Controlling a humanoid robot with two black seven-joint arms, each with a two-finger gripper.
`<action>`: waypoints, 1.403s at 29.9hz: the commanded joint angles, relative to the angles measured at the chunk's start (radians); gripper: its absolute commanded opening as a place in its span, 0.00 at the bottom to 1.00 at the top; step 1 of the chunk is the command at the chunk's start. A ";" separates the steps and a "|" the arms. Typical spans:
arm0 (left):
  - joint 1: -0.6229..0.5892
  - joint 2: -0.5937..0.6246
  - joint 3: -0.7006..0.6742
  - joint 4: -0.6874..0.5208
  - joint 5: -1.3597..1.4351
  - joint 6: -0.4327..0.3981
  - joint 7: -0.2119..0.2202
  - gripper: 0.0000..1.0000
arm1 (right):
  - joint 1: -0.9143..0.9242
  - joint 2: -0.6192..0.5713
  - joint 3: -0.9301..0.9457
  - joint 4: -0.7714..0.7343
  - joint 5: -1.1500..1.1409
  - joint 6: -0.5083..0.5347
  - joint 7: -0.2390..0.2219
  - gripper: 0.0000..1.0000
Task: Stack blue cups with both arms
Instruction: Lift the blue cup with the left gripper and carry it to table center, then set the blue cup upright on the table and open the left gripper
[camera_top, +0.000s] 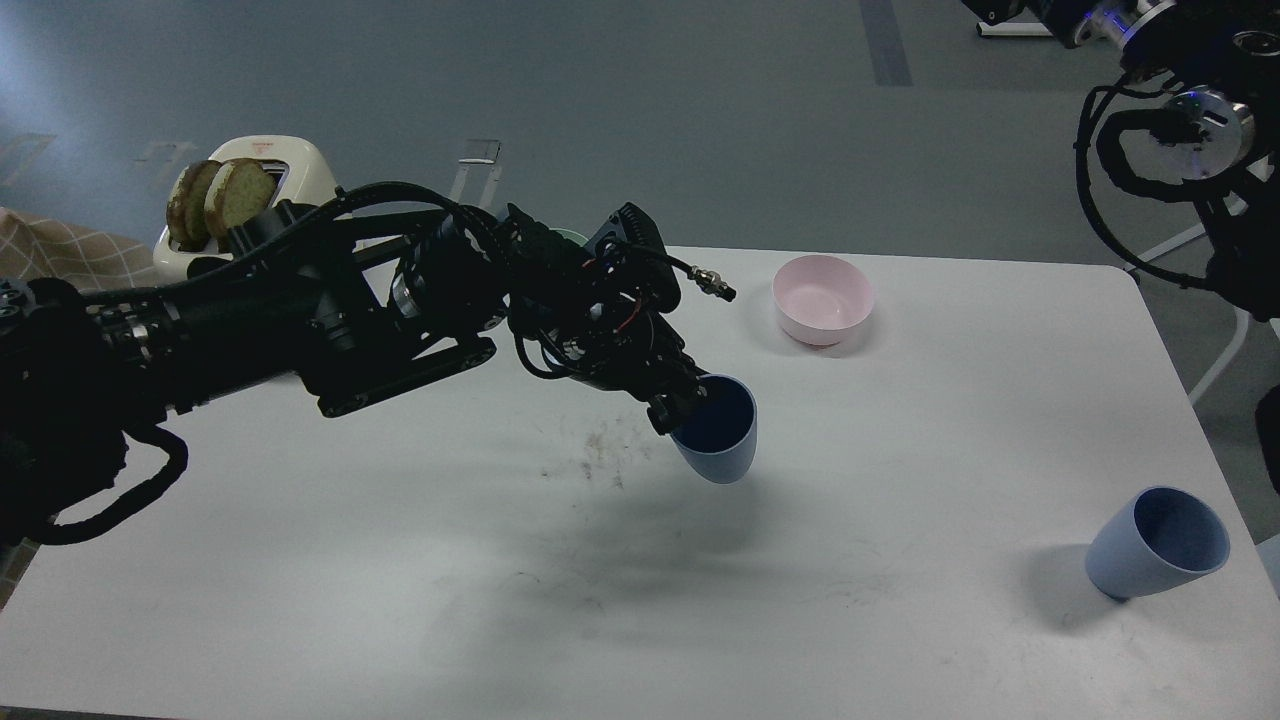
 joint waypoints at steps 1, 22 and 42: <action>-0.004 -0.031 0.029 0.006 0.000 0.000 0.000 0.00 | 0.000 0.000 0.000 0.000 0.000 0.000 0.000 1.00; -0.021 -0.100 0.116 0.018 -0.006 0.000 0.000 0.00 | -0.011 -0.002 -0.001 0.000 0.001 0.000 0.000 1.00; -0.098 -0.082 0.111 0.014 -0.150 0.000 0.000 0.89 | -0.012 0.000 0.000 0.001 0.001 0.000 0.000 1.00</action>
